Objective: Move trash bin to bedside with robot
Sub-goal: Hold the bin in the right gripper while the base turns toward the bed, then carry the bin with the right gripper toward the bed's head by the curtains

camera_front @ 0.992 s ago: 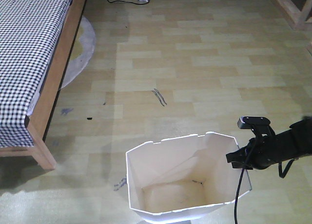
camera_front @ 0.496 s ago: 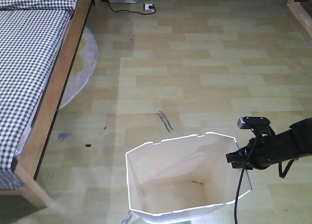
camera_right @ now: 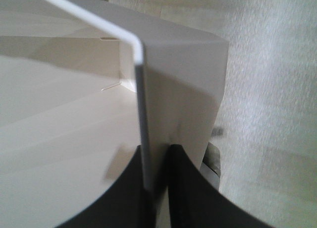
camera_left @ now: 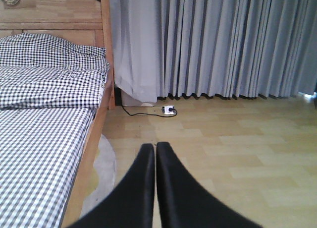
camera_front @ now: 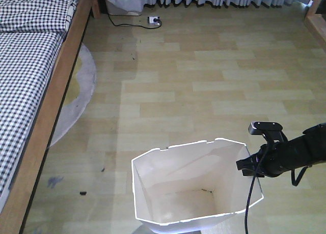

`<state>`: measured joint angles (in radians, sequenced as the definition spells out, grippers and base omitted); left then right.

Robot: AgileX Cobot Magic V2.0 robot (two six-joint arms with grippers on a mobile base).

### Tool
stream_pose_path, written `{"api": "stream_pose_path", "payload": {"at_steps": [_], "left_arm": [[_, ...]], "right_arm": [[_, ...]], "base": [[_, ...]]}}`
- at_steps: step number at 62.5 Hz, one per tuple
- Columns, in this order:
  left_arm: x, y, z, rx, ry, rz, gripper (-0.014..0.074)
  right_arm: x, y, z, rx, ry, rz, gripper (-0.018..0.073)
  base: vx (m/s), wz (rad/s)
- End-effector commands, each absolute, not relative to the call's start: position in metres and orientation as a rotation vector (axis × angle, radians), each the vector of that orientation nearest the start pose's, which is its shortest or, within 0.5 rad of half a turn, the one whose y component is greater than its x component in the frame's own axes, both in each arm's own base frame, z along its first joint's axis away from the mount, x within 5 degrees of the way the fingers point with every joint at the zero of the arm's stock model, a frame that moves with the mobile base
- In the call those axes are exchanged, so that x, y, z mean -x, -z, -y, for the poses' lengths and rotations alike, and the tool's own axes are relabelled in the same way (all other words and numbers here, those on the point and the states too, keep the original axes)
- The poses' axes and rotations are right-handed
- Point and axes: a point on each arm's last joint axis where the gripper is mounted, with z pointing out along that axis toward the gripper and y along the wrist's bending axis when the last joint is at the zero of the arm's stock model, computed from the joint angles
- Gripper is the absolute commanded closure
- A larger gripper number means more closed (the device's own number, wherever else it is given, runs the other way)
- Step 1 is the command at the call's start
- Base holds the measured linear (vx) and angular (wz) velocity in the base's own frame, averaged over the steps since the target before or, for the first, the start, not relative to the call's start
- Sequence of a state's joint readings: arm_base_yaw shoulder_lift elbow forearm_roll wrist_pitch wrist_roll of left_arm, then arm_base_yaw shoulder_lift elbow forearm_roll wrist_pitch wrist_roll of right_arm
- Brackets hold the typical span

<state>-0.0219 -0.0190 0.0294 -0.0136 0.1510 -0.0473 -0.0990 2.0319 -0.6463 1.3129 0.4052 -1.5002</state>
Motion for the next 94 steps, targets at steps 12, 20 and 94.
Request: {"api": "stream_pose_path", "payload": {"at_steps": [12,20,94], "left_arm": [[-0.0566,-0.1888,0.0017,0.036,0.080,-1.585,0.0602],[-0.0566,-0.1888,0.0017,0.036,0.080,-1.585,0.0602],[-0.0566,-0.1888,0.0017,0.036,0.080,-1.585,0.0602]], "right_arm": [[-0.2727,-0.0648,-0.0193,0.178,-0.725,-2.758,0.0564],[-0.2727,-0.0648,-0.0193,0.178,-0.725,-2.758,0.0564],[-0.2727,-0.0648,-0.0193,0.178,-0.725,-2.758,0.0564]], "base": [[0.47,0.04],[0.47,0.05],[0.46,0.02]]}}
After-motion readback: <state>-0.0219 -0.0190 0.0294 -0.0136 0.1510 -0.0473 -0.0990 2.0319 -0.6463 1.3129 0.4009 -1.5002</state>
